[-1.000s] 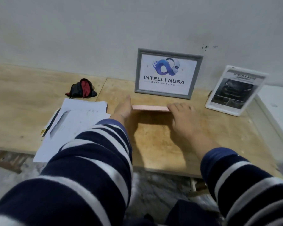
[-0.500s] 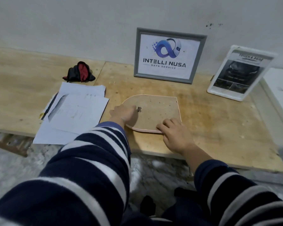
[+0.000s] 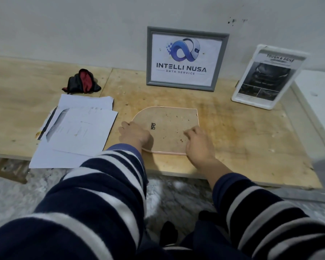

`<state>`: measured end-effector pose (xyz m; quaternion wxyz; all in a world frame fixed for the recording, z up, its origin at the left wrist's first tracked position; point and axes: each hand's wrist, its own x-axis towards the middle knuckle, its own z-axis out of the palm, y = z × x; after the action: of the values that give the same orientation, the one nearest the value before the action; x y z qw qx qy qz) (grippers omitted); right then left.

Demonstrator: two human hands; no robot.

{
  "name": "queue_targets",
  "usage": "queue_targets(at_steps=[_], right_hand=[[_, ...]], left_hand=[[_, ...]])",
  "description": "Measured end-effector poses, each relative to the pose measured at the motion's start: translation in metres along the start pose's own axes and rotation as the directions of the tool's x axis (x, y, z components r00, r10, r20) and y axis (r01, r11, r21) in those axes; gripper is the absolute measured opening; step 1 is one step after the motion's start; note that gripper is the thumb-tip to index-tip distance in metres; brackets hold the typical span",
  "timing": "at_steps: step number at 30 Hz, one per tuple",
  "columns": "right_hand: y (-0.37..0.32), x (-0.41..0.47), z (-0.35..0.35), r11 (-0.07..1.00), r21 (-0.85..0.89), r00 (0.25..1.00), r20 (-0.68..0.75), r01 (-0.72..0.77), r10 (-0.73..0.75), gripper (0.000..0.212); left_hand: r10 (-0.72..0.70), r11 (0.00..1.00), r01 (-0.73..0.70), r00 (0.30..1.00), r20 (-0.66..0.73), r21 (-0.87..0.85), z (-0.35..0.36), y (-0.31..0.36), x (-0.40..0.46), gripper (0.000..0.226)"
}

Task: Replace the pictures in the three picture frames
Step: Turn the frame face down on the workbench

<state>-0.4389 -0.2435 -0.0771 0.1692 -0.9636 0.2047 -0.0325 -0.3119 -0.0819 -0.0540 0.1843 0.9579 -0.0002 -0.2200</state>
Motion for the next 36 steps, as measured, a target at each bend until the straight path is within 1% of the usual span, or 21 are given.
queue_targets(at_steps=[1, 2, 4, 5, 7, 9, 14, 19, 21, 23, 25, 28, 30, 33, 35, 36], right_hand=[[0.003, 0.007, 0.000, 0.993, 0.000, 0.993, 0.002, -0.120, 0.120, 0.046], [0.005, 0.013, -0.001, 0.973, 0.021, 0.973, 0.014, -0.230, 0.229, 0.042], [0.011, 0.024, -0.002, 0.899, 0.149, 0.912, 0.082, -0.411, 0.403, 0.029], [0.014, 0.028, -0.003, 0.855, 0.223, 0.884, 0.123, -0.468, 0.452, 0.027], [0.017, 0.029, -0.004, 0.796, 0.323, 0.858, 0.168, -0.513, 0.485, 0.029], [0.018, 0.029, -0.005, 0.787, 0.336, 0.855, 0.171, -0.518, 0.490, 0.031], [0.020, 0.028, -0.008, 0.829, 0.252, 0.865, 0.201, -0.499, 0.460, 0.037], [0.022, 0.030, -0.015, 0.847, 0.201, 0.864, 0.230, -0.492, 0.448, 0.042], [0.022, 0.031, -0.018, 0.852, 0.180, 0.861, 0.244, -0.492, 0.446, 0.044], [0.021, 0.032, -0.019, 0.854, 0.161, 0.858, 0.251, -0.494, 0.449, 0.042], [0.021, 0.034, -0.020, 0.856, 0.139, 0.852, 0.258, -0.498, 0.454, 0.038], [0.018, 0.034, -0.019, 0.869, 0.089, 0.854, 0.255, -0.487, 0.453, 0.038], [0.017, 0.034, -0.018, 0.881, 0.047, 0.857, 0.258, -0.472, 0.445, 0.034], [0.016, 0.034, -0.017, 0.884, 0.028, 0.858, 0.257, -0.467, 0.445, 0.029], [0.016, 0.034, -0.017, 0.882, 0.035, 0.858, 0.255, -0.469, 0.446, 0.029], [0.017, 0.034, -0.017, 0.883, 0.038, 0.859, 0.255, -0.468, 0.444, 0.030]], left_hand=[[-0.009, 1.000, 0.009, 1.000, -0.013, -0.011, 0.000, 0.000, 0.000, 0.055], [-0.013, 1.000, 0.012, 1.000, -0.022, -0.008, 0.000, 0.001, -0.001, 0.053], [-0.012, 1.000, 0.013, 1.000, -0.024, 0.022, -0.002, 0.003, 0.001, 0.049], [-0.009, 0.999, 0.010, 1.000, -0.016, 0.038, -0.003, 0.003, 0.001, 0.049], [-0.016, 0.999, 0.016, 1.000, 0.006, 0.051, -0.004, 0.006, 0.004, 0.050], [-0.031, 0.998, 0.031, 0.999, 0.008, 0.046, -0.004, 0.008, 0.006, 0.054], [-0.085, 0.996, 0.086, 0.996, -0.021, 0.029, -0.001, 0.012, 0.009, 0.063], [-0.200, 0.977, 0.202, 0.979, 0.023, -0.076, -0.005, 0.016, 0.021, 0.068], [-0.217, 0.970, 0.221, 0.975, 0.051, -0.100, -0.006, 0.018, 0.024, 0.073], [-0.206, 0.971, 0.216, 0.973, 0.100, -0.102, -0.006, 0.022, 0.027, 0.081], [-0.220, 0.966, 0.234, 0.968, 0.123, -0.108, -0.007, 0.024, 0.029, 0.085], [-0.281, 0.922, 0.318, 0.943, 0.179, -0.223, -0.010, 0.025, 0.030, 0.089], [-0.294, 0.899, 0.345, 0.932, 0.211, -0.270, -0.011, 0.024, 0.032, 0.093], [-0.286, 0.901, 0.350, 0.923, 0.256, -0.256, -0.004, 0.018, 0.049, 0.101], [-0.280, 0.909, 0.346, 0.920, 0.274, -0.233, 0.013, 0.006, 0.082, 0.112], [-0.273, 0.908, 0.340, 0.923, 0.271, -0.245, 0.019, 0.001, 0.094, 0.114]])
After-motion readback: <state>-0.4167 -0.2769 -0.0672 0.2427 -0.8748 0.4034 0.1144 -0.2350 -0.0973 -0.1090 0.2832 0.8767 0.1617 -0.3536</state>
